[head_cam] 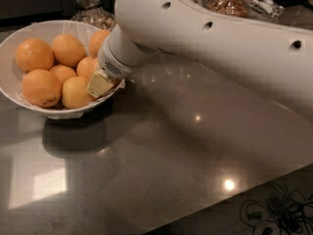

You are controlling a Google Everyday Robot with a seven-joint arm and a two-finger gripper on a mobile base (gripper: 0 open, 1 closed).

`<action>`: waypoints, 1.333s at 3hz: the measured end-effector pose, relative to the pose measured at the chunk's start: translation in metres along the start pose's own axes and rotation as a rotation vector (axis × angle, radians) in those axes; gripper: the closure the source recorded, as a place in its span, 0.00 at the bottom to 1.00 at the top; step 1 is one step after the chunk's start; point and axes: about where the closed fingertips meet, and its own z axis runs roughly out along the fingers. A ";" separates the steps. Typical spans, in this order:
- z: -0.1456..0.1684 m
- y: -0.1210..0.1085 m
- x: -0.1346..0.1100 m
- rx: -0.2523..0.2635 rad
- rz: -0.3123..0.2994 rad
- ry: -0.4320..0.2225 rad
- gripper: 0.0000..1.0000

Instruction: Pick orange from white bowl

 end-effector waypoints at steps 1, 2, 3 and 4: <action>0.000 0.000 0.000 0.000 0.000 0.000 0.63; 0.000 0.000 0.000 0.000 0.000 0.000 0.86; -0.001 0.000 0.000 0.000 -0.002 -0.001 1.00; -0.018 -0.003 -0.004 -0.017 -0.039 -0.025 1.00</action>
Offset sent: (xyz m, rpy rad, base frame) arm 0.0000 0.0000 0.0000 0.0000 0.0000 0.0000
